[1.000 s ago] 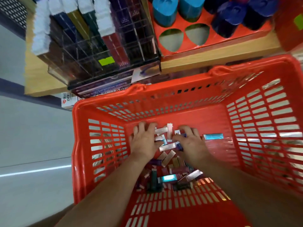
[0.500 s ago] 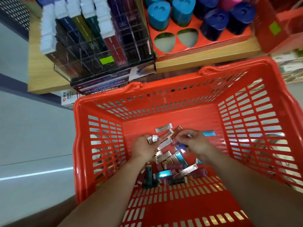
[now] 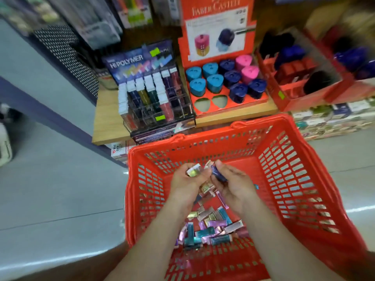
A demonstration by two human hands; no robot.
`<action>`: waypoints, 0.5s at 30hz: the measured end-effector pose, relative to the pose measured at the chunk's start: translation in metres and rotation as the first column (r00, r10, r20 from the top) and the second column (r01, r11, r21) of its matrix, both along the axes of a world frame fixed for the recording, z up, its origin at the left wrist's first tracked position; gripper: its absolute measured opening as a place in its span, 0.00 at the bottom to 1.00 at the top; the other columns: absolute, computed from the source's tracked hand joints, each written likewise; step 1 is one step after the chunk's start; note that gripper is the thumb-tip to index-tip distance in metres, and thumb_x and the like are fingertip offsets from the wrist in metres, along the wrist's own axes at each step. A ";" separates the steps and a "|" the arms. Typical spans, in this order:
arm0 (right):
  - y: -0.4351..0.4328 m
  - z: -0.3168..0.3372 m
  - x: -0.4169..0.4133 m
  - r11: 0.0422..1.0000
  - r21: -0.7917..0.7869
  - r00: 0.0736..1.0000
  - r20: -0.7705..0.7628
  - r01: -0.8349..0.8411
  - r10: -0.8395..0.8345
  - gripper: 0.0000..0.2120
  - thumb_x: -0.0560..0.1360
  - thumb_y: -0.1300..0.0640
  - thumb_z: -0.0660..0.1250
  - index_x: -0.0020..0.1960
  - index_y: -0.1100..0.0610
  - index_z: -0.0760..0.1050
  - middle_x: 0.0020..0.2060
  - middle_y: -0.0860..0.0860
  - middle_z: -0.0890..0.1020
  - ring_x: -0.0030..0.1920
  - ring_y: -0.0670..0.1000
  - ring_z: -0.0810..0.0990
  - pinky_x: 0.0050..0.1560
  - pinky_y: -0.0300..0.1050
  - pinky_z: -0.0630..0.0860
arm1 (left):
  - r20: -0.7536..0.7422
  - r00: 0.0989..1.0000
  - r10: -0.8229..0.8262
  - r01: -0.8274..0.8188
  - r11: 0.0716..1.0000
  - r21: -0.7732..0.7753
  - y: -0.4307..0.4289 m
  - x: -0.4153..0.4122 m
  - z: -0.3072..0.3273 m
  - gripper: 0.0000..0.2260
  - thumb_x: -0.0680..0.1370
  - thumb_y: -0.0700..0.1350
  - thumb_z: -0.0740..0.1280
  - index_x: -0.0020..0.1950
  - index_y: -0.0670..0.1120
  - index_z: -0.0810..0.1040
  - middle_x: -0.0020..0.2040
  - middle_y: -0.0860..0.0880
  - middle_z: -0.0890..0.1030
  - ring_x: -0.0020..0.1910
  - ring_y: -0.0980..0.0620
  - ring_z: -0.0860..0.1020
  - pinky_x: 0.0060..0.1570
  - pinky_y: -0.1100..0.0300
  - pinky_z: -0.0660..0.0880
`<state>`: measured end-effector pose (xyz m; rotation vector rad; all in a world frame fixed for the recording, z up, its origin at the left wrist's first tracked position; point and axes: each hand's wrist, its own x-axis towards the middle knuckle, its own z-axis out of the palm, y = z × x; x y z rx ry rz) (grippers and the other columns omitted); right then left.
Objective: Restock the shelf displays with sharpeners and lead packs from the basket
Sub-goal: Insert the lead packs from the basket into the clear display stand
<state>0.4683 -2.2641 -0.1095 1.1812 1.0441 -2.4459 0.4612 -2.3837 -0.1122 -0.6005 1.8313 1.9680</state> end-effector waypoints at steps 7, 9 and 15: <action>0.014 0.065 0.011 0.925 0.039 0.903 -0.206 -0.377 0.377 0.03 0.76 0.63 0.66 0.43 0.60 0.76 0.34 0.55 0.81 0.32 0.49 0.82 0.29 0.40 0.79 | -0.183 0.964 -0.195 0.182 0.980 -0.085 -0.017 -0.004 0.070 0.06 0.70 0.41 0.75 0.43 0.43 0.80 0.35 0.49 0.80 0.33 0.55 0.77 0.35 0.63 0.73; 0.017 0.084 0.008 0.847 0.154 0.820 -0.216 -0.508 0.531 0.03 0.78 0.62 0.65 0.45 0.57 0.74 0.33 0.54 0.80 0.32 0.49 0.81 0.29 0.42 0.76 | -0.232 0.940 -0.249 0.213 0.962 -0.171 -0.020 -0.003 0.082 0.06 0.72 0.42 0.75 0.44 0.42 0.81 0.34 0.52 0.80 0.32 0.57 0.76 0.34 0.64 0.73; 0.005 0.119 0.008 0.796 0.188 0.739 -0.298 -0.575 0.604 0.13 0.74 0.46 0.67 0.55 0.50 0.80 0.33 0.48 0.77 0.30 0.46 0.72 0.32 0.42 0.64 | -0.292 0.938 -0.190 0.143 0.974 -0.174 -0.021 -0.010 0.124 0.08 0.77 0.48 0.68 0.46 0.44 0.82 0.32 0.47 0.79 0.27 0.53 0.74 0.28 0.61 0.71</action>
